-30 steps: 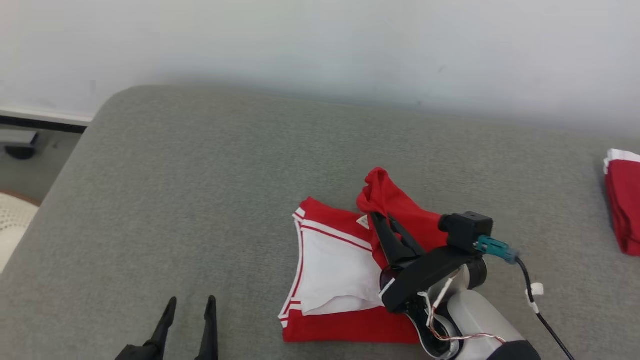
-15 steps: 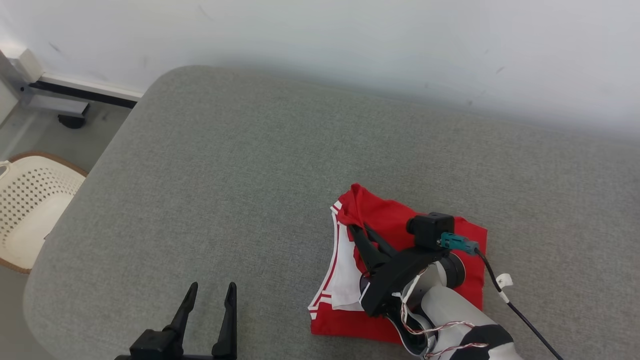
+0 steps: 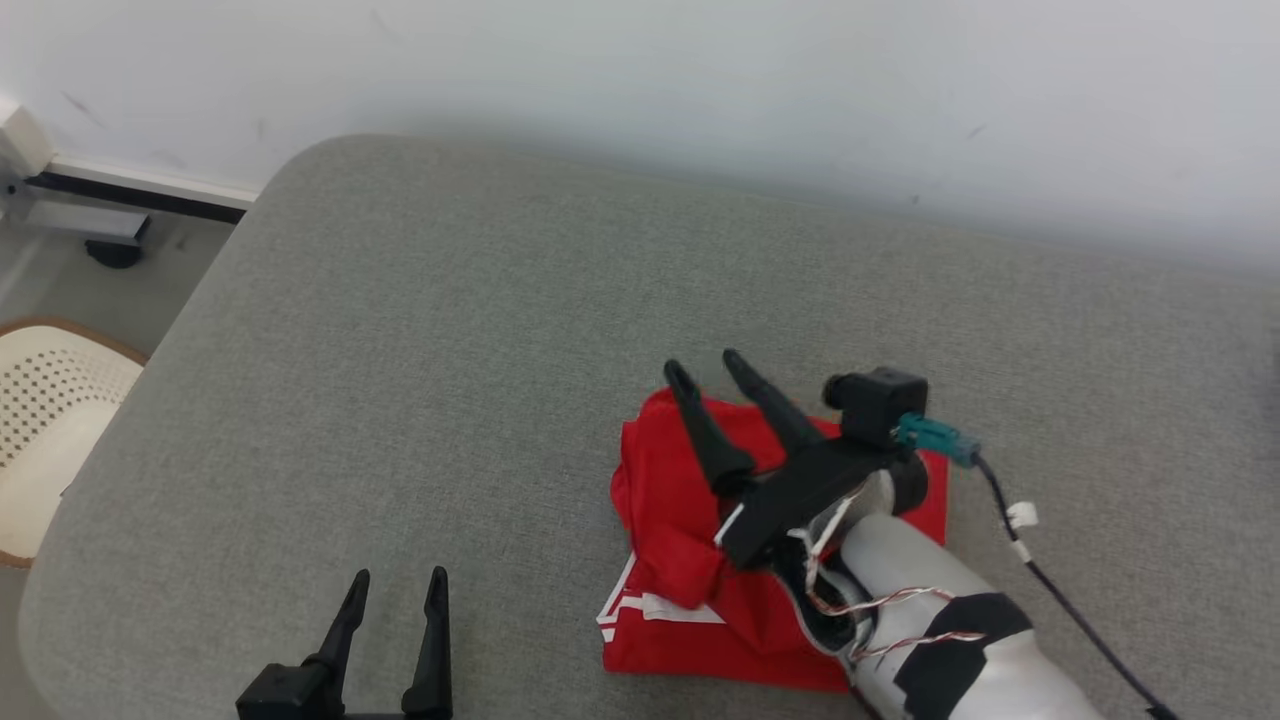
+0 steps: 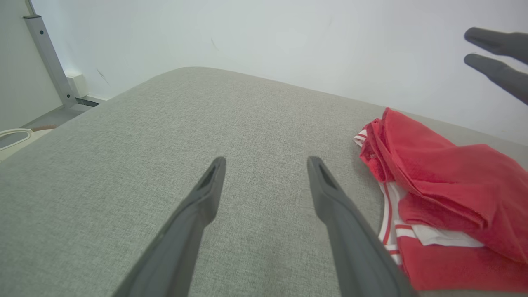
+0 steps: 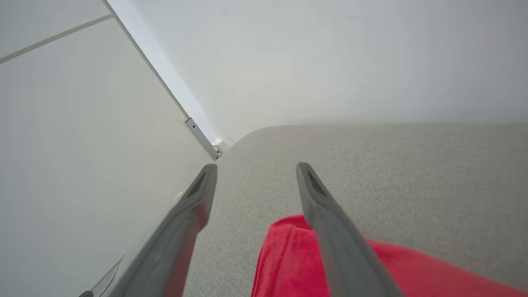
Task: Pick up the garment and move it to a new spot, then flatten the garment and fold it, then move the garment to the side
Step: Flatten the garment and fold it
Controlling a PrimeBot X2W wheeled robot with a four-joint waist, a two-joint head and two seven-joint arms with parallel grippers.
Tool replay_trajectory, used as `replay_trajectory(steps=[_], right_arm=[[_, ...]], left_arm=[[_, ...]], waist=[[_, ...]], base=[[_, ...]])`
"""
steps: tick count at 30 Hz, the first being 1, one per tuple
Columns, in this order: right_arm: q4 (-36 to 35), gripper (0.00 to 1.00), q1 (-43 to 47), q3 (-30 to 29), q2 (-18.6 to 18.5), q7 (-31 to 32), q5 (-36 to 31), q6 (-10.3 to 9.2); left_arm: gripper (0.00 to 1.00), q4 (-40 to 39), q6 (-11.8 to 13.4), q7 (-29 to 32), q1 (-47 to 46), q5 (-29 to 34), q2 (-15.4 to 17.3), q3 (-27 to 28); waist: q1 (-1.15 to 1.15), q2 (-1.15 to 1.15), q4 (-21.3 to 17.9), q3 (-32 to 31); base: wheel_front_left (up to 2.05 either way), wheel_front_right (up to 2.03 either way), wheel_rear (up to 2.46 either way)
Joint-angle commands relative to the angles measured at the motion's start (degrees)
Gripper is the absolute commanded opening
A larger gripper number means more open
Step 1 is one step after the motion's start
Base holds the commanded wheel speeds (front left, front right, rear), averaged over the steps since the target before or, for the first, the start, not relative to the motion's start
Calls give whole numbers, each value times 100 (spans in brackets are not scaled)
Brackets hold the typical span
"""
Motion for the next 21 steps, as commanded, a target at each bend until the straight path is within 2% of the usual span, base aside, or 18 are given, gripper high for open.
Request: replay_trajectory(steps=[1,9,13,18,19,20,21], right_arm=[[-120,100,-26,-129,-201,-43,-113,2],[-1234,100,793,-1584,-927,-36,-972,2],[-1496,100,1373,-1985,-1059,-34,-1387,2],[-1656,100,1872,-2097,-971,-35,-1718,2],[-1664,86,1943,-2094,-961,-35,-1765,2],[-1664,86,1943,-2094,-961,-35,-1765,2],[-1653,35,2001,-2078,-946,-35,-1824,2]], left_arm=[[100,-33,11,-14,107,6,0,35],[100,-130,-12,-14,175,82,0,238],[100,-177,-31,-14,235,114,0,320],[100,-187,-38,-14,218,147,-1,359],[100,-185,-40,-14,207,152,-1,364],[100,-185,-40,-14,207,152,-1,364],[100,-181,-42,-14,199,161,0,370]], waist=[[0,0,-92,-55],[0,0,-231,-100],[0,0,-282,-94],[0,0,-306,-86],[0,0,-303,-83],[0,0,-303,-83],[0,0,-299,-80]], base=[[0,0,0],[0,0,0],[0,0,0],[0,0,0],[0,0,0],[0,0,0],[0,0,0]])
